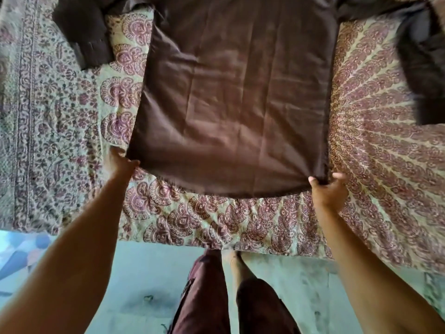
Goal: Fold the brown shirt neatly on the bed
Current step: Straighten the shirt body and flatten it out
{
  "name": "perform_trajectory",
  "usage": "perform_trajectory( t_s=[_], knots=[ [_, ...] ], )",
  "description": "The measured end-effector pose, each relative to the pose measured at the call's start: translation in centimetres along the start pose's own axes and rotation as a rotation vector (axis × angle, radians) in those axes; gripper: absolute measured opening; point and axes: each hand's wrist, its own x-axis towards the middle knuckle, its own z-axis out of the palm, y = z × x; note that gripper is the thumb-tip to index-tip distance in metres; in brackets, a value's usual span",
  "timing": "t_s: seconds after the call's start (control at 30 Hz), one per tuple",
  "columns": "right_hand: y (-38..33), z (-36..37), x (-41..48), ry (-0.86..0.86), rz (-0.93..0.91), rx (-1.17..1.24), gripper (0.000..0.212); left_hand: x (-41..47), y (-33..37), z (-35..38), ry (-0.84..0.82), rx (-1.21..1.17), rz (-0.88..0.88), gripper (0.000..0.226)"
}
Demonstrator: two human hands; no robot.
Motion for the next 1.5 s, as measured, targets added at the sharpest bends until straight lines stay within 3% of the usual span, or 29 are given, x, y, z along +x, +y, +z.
perform_trajectory(
  t_s=[0.1, 0.2, 0.3, 0.37, 0.5, 0.57, 0.67, 0.77, 0.83, 0.93, 1.03, 1.1, 1.17, 1.23, 1.33, 1.43, 1.5],
  knots=[
    [-1.5, -0.4, -2.8, 0.177, -0.521, -0.225, 0.044, -3.0, 1.7, 0.7, 0.048, 0.243, 0.341, 0.032],
    [-1.4, 1.8, -5.5, -0.129, -1.157, -0.365, 0.033, -6.3, 2.5, 2.3, -0.259, 0.434, 0.837, 0.022],
    [-2.2, 3.9, -8.0, -0.346, -1.282, -0.491, 0.044, -7.5, 1.7, 4.2, -0.557, 0.757, 1.173, 0.036],
    [-2.7, 4.7, -8.9, -0.361, -1.27, -0.541, 0.041, -8.0, 2.0, 4.8, -0.574, 0.876, 1.293, 0.042],
    [-4.2, 4.8, -8.7, -0.376, -1.329, -0.513, 0.012, -7.0, 2.2, 4.7, -0.519, 0.938, 1.528, 0.025],
    [-5.2, 4.2, -8.1, -0.503, -1.267, -0.423, 0.008, -7.1, 2.7, 4.5, -0.549, 0.91, 1.465, 0.019],
    [-7.1, 2.9, -6.6, -0.677, -0.967, -0.333, 0.017, -6.8, 4.7, 3.7, -0.626, 0.727, 1.052, 0.015],
    [-8.9, 2.2, -5.5, -0.609, -0.815, -0.179, 0.017, -5.5, 7.1, 2.6, -0.628, 0.393, 0.823, 0.033],
    [-10.1, 2.5, -5.2, -0.462, -0.819, -0.095, 0.015, -4.6, 8.6, 2.8, -0.473, 0.307, 0.865, 0.034],
    [-12.0, 3.8, -5.1, -0.23, -0.854, -0.068, 0.011, -4.1, 11.0, 4.2, -0.253, 0.313, 0.924, 0.017],
    [-12.8, 5.0, -4.9, 0.015, -0.967, -0.186, 0.026, -4.1, 12.2, 5.7, -0.065, 0.398, 0.989, 0.019],
    [-12.5, 5.3, -5.2, 0.08, -1.048, -0.286, 0.03, -4.5, 11.8, 6.4, 0.001, 0.468, 1.092, 0.023],
    [-11.4, 5.6, -6.0, -0.065, -1.21, -0.3, 0.022, -5.8, 10.4, 7.3, -0.04, 0.445, 1.233, 0.018],
    [-9.8, 5.7, -7.3, -0.316, -1.395, -0.343, 0.013, -7.7, 8.3, 8.0, -0.179, 0.385, 1.374, 0.015],
    [-6.8, 5.8, -9.2, -0.555, -1.388, -0.474, 0.027, -9.8, 4.3, 8.8, -0.415, 0.363, 1.428, 0.02],
    [-5.7, 5.8, -10.1, -0.559, -1.269, -0.449, 0.027, -10.3, 1.6, 9.0, -0.451, 0.409, 1.39, 0.016],
    [-5.8, 5.9, -10.4, -0.51, -1.289, -0.487, 0.028, -10.5, 1.0, 9.2, -0.426, 0.448, 1.405, 0.022]
  ],
)
